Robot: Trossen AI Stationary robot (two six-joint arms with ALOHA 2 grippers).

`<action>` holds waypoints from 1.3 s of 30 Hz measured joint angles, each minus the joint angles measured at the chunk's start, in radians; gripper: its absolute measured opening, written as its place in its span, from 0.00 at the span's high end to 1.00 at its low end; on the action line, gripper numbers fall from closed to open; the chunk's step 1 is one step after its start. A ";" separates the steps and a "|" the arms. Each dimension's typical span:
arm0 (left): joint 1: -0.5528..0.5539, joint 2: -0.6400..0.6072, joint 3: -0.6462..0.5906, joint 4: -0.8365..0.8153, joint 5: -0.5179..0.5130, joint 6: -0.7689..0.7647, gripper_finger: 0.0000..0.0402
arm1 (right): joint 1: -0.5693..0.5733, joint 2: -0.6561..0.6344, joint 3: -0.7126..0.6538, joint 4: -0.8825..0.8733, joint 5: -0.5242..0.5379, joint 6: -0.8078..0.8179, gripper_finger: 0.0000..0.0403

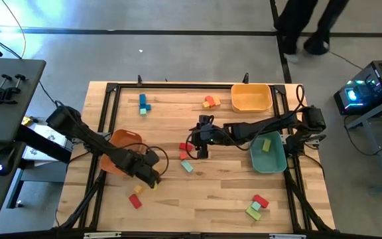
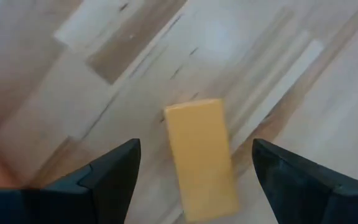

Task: Sort blocks by size
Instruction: Put the thick yellow rectangular block into the orange bin

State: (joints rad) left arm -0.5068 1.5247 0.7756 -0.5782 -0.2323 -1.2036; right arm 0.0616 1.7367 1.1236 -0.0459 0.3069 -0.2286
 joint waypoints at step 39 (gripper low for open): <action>0.079 -0.087 0.294 -0.983 -0.061 0.266 0.77 | 0.000 -0.039 0.000 -0.149 0.083 0.028 0.44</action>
State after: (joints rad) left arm -0.4282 1.4376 1.0698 -1.5616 -0.2935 -0.9372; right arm 0.0616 1.6978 1.1236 -0.1944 0.3896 -0.2003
